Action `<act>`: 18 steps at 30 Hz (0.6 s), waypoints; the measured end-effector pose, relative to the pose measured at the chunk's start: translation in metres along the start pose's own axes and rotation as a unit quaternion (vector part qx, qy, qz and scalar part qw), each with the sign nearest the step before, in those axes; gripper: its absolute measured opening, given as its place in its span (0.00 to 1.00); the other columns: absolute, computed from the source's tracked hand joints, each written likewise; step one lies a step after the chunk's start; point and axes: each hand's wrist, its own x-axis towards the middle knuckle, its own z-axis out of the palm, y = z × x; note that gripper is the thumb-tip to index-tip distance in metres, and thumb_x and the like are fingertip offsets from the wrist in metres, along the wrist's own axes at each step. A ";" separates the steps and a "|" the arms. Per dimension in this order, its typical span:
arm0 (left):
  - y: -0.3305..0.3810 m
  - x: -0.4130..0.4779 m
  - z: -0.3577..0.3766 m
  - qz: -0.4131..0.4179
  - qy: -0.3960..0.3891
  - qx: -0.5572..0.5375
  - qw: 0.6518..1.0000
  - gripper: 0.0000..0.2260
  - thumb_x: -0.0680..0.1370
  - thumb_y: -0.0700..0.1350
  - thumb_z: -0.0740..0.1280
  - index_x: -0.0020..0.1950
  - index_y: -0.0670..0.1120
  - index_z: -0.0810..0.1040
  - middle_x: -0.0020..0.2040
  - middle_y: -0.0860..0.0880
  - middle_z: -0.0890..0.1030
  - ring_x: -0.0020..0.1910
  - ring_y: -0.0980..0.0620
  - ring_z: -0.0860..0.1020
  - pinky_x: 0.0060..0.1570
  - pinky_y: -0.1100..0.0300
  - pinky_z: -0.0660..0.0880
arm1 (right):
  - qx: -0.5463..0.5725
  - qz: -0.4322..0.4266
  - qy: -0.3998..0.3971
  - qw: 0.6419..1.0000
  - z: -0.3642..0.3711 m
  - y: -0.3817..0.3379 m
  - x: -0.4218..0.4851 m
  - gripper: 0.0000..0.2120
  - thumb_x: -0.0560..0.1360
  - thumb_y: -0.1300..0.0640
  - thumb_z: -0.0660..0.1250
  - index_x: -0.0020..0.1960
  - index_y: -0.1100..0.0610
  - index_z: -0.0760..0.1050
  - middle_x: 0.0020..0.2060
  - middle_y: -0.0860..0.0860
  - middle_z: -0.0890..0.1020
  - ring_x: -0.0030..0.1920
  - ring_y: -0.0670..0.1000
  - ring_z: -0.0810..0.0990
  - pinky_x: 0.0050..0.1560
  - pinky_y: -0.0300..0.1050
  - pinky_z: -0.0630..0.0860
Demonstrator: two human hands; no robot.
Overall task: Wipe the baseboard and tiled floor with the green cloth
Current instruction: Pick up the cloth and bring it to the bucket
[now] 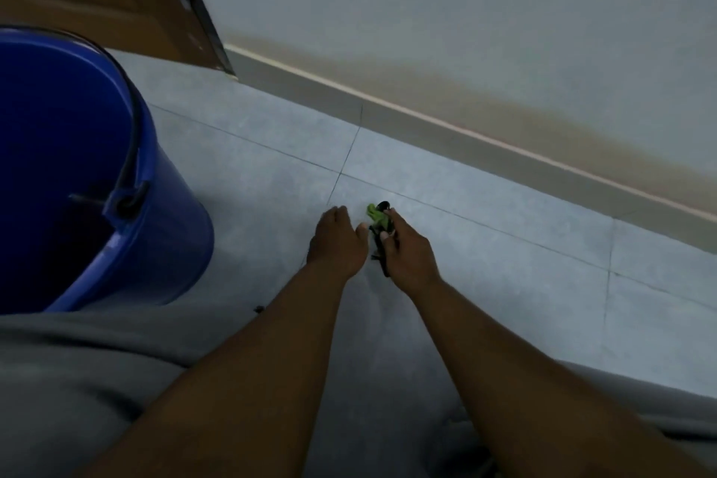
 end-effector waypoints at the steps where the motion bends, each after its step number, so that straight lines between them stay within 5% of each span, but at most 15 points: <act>1: 0.007 -0.003 -0.010 0.002 -0.019 0.000 1.000 0.29 0.85 0.54 0.54 0.81 0.42 0.52 0.81 0.42 0.55 0.80 0.44 0.56 0.77 0.50 0.56 | 0.017 0.003 -0.002 1.000 -0.002 -0.014 0.001 0.22 0.82 0.55 0.58 0.75 0.53 0.64 0.64 0.53 0.78 0.61 0.51 0.78 0.60 0.36 0.71; 5: 0.035 -0.014 -0.063 0.000 -0.010 -0.048 0.999 0.24 0.85 0.54 0.54 0.78 0.43 0.62 0.76 0.41 0.67 0.73 0.43 0.68 0.68 0.54 0.66 | 0.046 -0.029 -0.003 0.999 -0.013 -0.075 0.007 0.17 0.82 0.52 0.56 0.70 0.46 0.69 0.45 0.49 0.82 0.37 0.41 0.79 0.35 0.26 0.69; 8: 0.052 -0.026 -0.107 0.007 0.019 -0.108 0.994 0.19 0.85 0.52 0.54 0.68 0.42 0.74 0.66 0.40 0.77 0.63 0.43 0.76 0.63 0.54 0.72 | 0.057 -0.069 0.011 0.996 -0.026 -0.122 0.014 0.15 0.82 0.53 0.56 0.68 0.46 0.70 0.46 0.48 0.82 0.40 0.45 0.80 0.37 0.32 0.69; 12: 0.073 -0.043 -0.177 -0.024 0.069 -0.280 0.957 0.19 0.83 0.55 0.57 0.57 0.41 0.79 0.56 0.39 0.82 0.54 0.40 0.81 0.57 0.44 0.80 | 0.021 -0.144 0.023 0.989 -0.037 -0.196 0.029 0.16 0.81 0.54 0.57 0.68 0.48 0.70 0.47 0.51 0.83 0.43 0.50 0.81 0.40 0.39 0.69; 18: 0.054 -0.092 -0.314 0.007 0.144 -0.331 0.932 0.16 0.78 0.49 0.70 0.61 0.41 0.78 0.57 0.40 0.82 0.53 0.42 0.82 0.54 0.47 0.82 | 0.049 -0.293 0.011 0.955 -0.021 -0.325 0.029 0.15 0.83 0.54 0.55 0.66 0.53 0.71 0.54 0.54 0.83 0.50 0.52 0.80 0.42 0.37 0.67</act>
